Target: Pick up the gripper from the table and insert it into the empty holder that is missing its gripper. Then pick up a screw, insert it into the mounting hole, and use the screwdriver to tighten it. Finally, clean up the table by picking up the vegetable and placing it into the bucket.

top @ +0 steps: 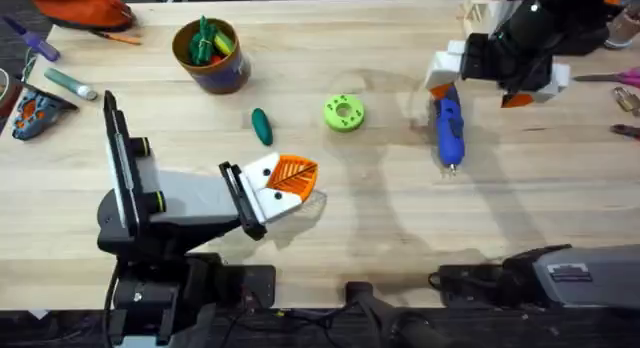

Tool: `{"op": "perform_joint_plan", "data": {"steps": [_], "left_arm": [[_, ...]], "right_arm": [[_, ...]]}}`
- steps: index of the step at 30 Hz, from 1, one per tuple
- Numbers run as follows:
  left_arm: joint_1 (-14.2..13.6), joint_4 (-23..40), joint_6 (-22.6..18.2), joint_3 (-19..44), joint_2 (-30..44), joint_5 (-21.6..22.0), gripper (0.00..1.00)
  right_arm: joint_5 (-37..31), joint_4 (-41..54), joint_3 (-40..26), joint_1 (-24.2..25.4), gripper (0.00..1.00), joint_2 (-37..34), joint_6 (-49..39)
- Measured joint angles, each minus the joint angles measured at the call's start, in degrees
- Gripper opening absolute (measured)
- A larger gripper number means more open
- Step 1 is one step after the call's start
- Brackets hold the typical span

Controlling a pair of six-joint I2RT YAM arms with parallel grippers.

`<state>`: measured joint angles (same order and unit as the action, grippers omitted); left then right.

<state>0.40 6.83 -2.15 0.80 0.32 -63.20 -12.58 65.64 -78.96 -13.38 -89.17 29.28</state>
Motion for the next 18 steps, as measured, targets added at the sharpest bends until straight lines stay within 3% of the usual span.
{"op": "perform_joint_plan", "data": {"steps": [18], "left_arm": [[0.0, 0.0, 0.0, 0.0, 0.0, 0.0, 0.015]], "right_arm": [[4.1, -10.2, 0.0, 4.2, 0.991, -11.8, -10.2]]}}
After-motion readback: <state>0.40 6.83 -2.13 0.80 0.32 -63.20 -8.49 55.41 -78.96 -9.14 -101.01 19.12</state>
